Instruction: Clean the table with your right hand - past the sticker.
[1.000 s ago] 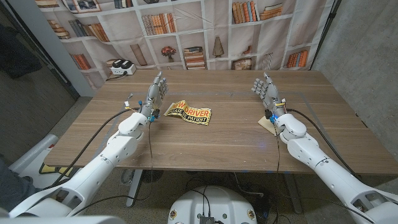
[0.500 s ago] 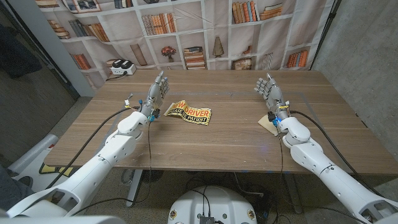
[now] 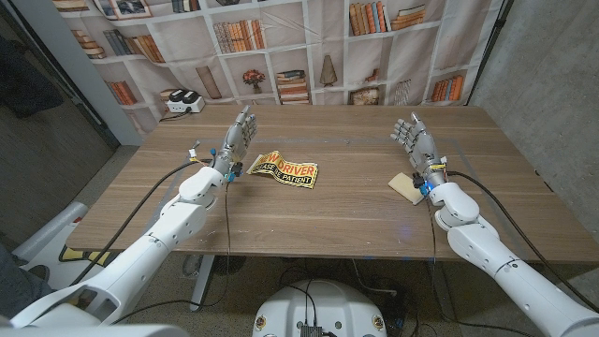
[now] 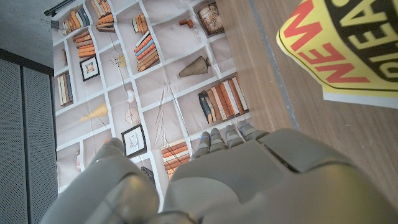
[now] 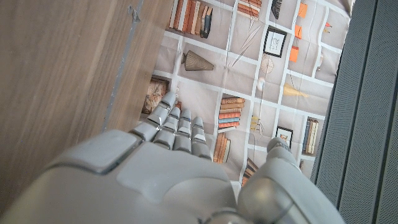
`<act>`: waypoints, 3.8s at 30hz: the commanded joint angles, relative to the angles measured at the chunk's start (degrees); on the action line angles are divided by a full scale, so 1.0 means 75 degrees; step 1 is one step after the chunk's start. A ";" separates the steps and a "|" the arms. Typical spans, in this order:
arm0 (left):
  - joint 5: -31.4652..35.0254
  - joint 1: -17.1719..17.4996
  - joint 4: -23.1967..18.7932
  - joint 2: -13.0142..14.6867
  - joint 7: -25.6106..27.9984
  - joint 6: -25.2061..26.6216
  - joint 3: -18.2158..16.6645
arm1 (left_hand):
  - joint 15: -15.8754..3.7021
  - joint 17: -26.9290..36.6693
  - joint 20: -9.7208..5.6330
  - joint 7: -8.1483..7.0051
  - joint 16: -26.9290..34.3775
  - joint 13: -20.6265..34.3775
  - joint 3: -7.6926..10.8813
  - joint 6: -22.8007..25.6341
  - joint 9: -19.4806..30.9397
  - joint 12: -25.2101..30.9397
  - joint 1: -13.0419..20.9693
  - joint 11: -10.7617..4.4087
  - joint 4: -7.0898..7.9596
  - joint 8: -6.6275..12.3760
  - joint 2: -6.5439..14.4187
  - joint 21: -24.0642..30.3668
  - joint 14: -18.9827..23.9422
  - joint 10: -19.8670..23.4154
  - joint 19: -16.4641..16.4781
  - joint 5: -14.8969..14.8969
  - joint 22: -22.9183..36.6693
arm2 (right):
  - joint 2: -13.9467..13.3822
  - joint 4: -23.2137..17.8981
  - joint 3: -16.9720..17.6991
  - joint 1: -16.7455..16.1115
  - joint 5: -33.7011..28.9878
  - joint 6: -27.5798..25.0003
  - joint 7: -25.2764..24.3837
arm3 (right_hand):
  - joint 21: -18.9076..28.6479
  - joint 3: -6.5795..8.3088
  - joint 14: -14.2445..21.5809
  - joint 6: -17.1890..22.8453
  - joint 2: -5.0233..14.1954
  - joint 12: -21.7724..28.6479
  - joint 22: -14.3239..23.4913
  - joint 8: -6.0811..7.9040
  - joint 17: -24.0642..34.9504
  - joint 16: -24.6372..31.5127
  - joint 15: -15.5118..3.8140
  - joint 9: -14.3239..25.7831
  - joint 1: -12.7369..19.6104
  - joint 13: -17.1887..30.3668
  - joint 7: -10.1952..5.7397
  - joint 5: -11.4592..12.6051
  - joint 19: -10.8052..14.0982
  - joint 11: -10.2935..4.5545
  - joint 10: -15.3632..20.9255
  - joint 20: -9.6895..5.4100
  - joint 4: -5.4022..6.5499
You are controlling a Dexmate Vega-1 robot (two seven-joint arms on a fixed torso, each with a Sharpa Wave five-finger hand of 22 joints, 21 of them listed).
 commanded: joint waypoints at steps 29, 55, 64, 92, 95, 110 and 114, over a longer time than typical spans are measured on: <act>0.0312 0.0585 -0.1052 0.0290 0.0830 0.0449 -0.0043 | -0.0105 0.0029 -0.0237 -0.0029 -0.0025 0.0025 0.0065 0.0522 0.0039 0.0007 0.0472 -0.0055 -0.0144 0.0015 0.0277 0.0022 0.0444 0.0449 0.0274 0.0029 0.0027 | -0.0761 -0.1428 0.0839 -0.1644 -0.3231 0.0029 -0.2406 | -0.0137 0.0045 0.0504 0.0662 0.0054 0.0116 0.0026 0.0143 0.0021 0.0021 -0.0294 0.0041 0.0308 0.0038 -0.0319 0.0016 0.0564 -0.0220 0.0662 -0.0305 -0.0228; 0.0564 0.0683 -0.1430 0.0425 0.0970 0.0547 0.0008 | -0.0150 0.0032 -0.0187 -0.0086 -0.0117 0.0027 0.0082 0.0463 0.0039 -0.0113 0.0638 -0.0112 -0.0192 -0.0090 0.0389 -0.0063 0.0272 0.0312 0.0118 -0.0015 0.0031 | -0.1057 -0.2665 0.1145 -0.2503 -0.5795 -0.2045 -0.4129 | -0.0274 0.0266 0.0542 0.0771 0.0359 0.0083 0.0027 0.0102 0.0011 -0.0053 -0.0334 0.0045 0.0716 0.0038 -0.0388 0.0068 0.0645 -0.0278 0.0782 -0.0321 -0.0406; 0.0509 0.0591 -0.1218 0.0322 0.0800 0.0405 0.0043 | -0.0153 0.0034 -0.0174 -0.0099 -0.0118 0.0028 0.0076 0.0469 0.0040 -0.0125 0.0666 -0.0115 -0.0199 -0.0106 0.0407 -0.0070 0.0270 0.0314 0.0102 -0.0032 0.0033 | -0.1213 -0.3231 0.1059 -0.2692 -0.6569 -0.3181 -0.4411 | -0.0324 0.0296 0.0566 0.0810 0.0358 0.0078 0.0027 0.0089 0.0006 -0.0074 -0.0370 0.0046 0.0824 0.0039 -0.0406 0.0056 0.0669 -0.0284 0.0842 -0.0333 -0.0480; 0.0443 0.0509 -0.0938 0.0142 0.0588 0.0133 0.0109 | -0.0155 0.0039 -0.0131 -0.0092 -0.0114 0.0031 0.0046 0.0513 0.0043 -0.0150 0.0726 -0.0114 -0.0204 -0.0137 0.0451 -0.0086 0.0270 0.0333 0.0044 -0.0084 0.0038 | -0.1931 -0.4516 0.0900 -0.2923 -0.7144 -0.5677 -0.3809 | -0.0405 0.0427 0.0980 0.1280 0.0425 0.0133 0.0041 0.0149 0.0014 -0.0018 -0.0502 0.0055 0.1214 0.0042 -0.0470 -0.0015 0.1066 -0.0362 0.1280 -0.0410 -0.0681; 0.0443 0.0540 -0.0982 0.0185 0.0586 0.0161 0.0100 | -0.0153 0.0039 -0.0126 -0.0093 -0.0116 0.0031 0.0043 0.0510 0.0043 -0.0151 0.0729 -0.0107 -0.0204 -0.0142 0.0455 -0.0086 0.0265 0.0335 0.0042 -0.0088 0.0038 | -0.2014 -0.4632 0.0843 -0.2922 -0.7176 -0.5930 -0.3698 | -0.0393 0.0449 0.1092 0.1349 0.0425 0.0145 0.0045 0.0151 0.0014 -0.0001 -0.0527 0.0056 0.1288 0.0042 -0.0482 -0.0033 0.1200 -0.0388 0.1369 -0.0447 -0.0714; 0.0430 0.0665 -0.1174 0.0271 0.0681 0.0262 0.0061 | -0.0129 0.0041 -0.0085 -0.0087 -0.0125 0.0033 0.0024 0.0496 0.0045 -0.0175 0.0752 -0.0103 -0.0200 -0.0168 0.0481 -0.0097 0.0235 0.0306 -0.0007 -0.0117 0.0041 | -0.2319 -0.4892 0.0784 -0.3067 -0.6971 -0.6344 -0.3450 | -0.0438 0.0479 0.1268 0.1516 0.0373 0.0188 0.0051 0.0152 0.0012 -0.0004 -0.0481 0.0058 0.1454 0.0043 -0.0420 -0.0079 0.1334 -0.0314 0.1627 -0.0440 -0.0784; 0.0498 0.0657 -0.1245 0.0273 0.0736 0.0314 0.0102 | -0.0131 0.0042 -0.0088 -0.0088 -0.0126 0.0033 0.0020 0.0493 0.0046 -0.0179 0.0755 -0.0100 -0.0199 -0.0173 0.0485 -0.0098 0.0229 0.0301 -0.0014 -0.0123 0.0041 | -0.2445 -0.4966 0.0761 -0.3102 -0.6980 -0.6561 -0.3354 | -0.0448 0.0479 0.1288 0.1538 0.0352 0.0190 0.0051 0.0151 0.0009 -0.0008 -0.0468 0.0058 0.1484 0.0043 -0.0406 -0.0086 0.1349 -0.0323 0.1656 -0.0435 -0.0799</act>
